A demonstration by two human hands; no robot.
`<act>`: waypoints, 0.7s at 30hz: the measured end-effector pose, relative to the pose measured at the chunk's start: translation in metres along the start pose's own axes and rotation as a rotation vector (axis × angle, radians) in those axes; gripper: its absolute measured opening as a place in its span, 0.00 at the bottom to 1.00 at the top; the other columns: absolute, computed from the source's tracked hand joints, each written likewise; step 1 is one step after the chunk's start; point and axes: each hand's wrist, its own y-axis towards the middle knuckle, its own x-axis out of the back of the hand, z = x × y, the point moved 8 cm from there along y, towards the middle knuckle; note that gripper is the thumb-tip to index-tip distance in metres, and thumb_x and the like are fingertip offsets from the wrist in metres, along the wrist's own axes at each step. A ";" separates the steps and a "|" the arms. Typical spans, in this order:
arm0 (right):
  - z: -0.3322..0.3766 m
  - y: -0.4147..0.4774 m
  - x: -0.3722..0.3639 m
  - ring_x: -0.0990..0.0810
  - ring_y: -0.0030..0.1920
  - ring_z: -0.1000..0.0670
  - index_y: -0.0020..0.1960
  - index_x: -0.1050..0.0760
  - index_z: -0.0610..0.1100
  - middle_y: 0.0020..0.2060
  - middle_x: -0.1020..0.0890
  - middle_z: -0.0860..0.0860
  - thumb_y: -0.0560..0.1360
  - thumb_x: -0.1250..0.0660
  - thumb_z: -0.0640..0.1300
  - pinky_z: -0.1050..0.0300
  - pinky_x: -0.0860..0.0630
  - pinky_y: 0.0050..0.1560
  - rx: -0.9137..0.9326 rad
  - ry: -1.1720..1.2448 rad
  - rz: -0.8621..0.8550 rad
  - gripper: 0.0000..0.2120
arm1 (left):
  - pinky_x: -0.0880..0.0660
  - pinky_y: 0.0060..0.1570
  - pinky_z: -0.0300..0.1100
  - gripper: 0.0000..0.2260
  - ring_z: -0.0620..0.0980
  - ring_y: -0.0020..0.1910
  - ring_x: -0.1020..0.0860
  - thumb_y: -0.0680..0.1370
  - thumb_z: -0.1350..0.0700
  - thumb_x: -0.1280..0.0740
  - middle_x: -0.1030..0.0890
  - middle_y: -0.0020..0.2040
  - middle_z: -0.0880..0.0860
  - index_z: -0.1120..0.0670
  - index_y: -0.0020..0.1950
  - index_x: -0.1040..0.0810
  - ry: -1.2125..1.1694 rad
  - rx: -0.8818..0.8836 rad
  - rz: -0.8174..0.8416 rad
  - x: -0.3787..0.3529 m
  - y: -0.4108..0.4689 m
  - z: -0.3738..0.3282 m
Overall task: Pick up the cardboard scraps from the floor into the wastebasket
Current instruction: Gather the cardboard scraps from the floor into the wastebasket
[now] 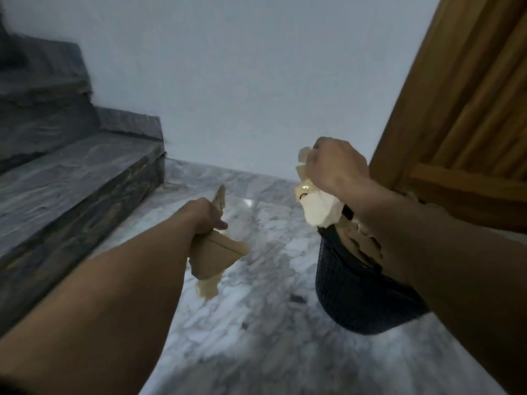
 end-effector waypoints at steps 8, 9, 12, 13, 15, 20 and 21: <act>-0.063 -0.008 -0.009 0.23 0.46 0.43 0.54 0.20 0.43 0.50 0.17 0.44 0.79 0.43 0.47 0.50 0.23 0.47 -0.089 0.013 -0.027 0.15 | 0.27 0.60 0.52 0.21 0.61 0.65 0.26 0.81 0.43 0.40 0.30 0.69 0.60 0.45 0.73 0.32 0.164 0.094 0.135 -0.152 -0.014 0.055; -0.066 -0.010 -0.012 0.22 0.46 0.43 0.54 0.20 0.43 0.50 0.17 0.44 0.78 0.44 0.47 0.50 0.23 0.47 -0.088 0.013 -0.022 0.15 | 0.27 0.59 0.52 0.21 0.62 0.65 0.26 0.81 0.45 0.41 0.34 0.71 0.61 0.45 0.75 0.35 0.186 0.094 0.118 -0.163 -0.018 0.059; -0.083 -0.011 -0.014 0.22 0.46 0.43 0.55 0.20 0.43 0.49 0.18 0.45 0.78 0.43 0.48 0.52 0.25 0.45 -0.123 -0.009 0.006 0.15 | 0.25 0.53 0.52 0.19 0.63 0.59 0.23 0.82 0.50 0.41 0.34 0.67 0.62 0.49 0.73 0.35 0.206 0.045 0.016 -0.175 -0.017 0.058; -0.091 -0.011 -0.011 0.23 0.45 0.43 0.55 0.21 0.43 0.49 0.19 0.45 0.79 0.43 0.49 0.53 0.26 0.44 -0.139 -0.019 0.009 0.15 | 0.26 0.54 0.52 0.17 0.64 0.59 0.23 0.83 0.51 0.42 0.32 0.64 0.62 0.51 0.72 0.34 0.189 0.036 0.012 -0.176 -0.015 0.058; -0.105 -0.012 -0.003 0.23 0.44 0.44 0.53 0.21 0.42 0.48 0.19 0.45 0.78 0.42 0.49 0.52 0.26 0.43 -0.158 -0.037 0.003 0.15 | 0.26 0.57 0.53 0.16 0.64 0.60 0.25 0.83 0.51 0.43 0.28 0.62 0.62 0.52 0.70 0.32 0.131 0.044 0.021 -0.177 -0.011 0.062; -0.133 -0.035 0.005 0.23 0.45 0.44 0.56 0.22 0.42 0.50 0.19 0.45 0.80 0.41 0.49 0.52 0.28 0.44 -0.207 -0.071 0.089 0.14 | 0.26 0.60 0.49 0.20 0.60 0.63 0.24 0.80 0.48 0.35 0.21 0.65 0.60 0.53 0.71 0.27 -0.044 0.054 0.125 -0.191 -0.014 0.063; -0.134 -0.042 0.002 0.22 0.46 0.43 0.57 0.22 0.42 0.51 0.19 0.44 0.80 0.41 0.48 0.52 0.27 0.45 -0.211 -0.062 0.105 0.14 | 0.27 0.58 0.47 0.19 0.60 0.61 0.23 0.80 0.48 0.35 0.20 0.63 0.59 0.53 0.69 0.25 -0.101 0.044 0.127 -0.191 -0.021 0.057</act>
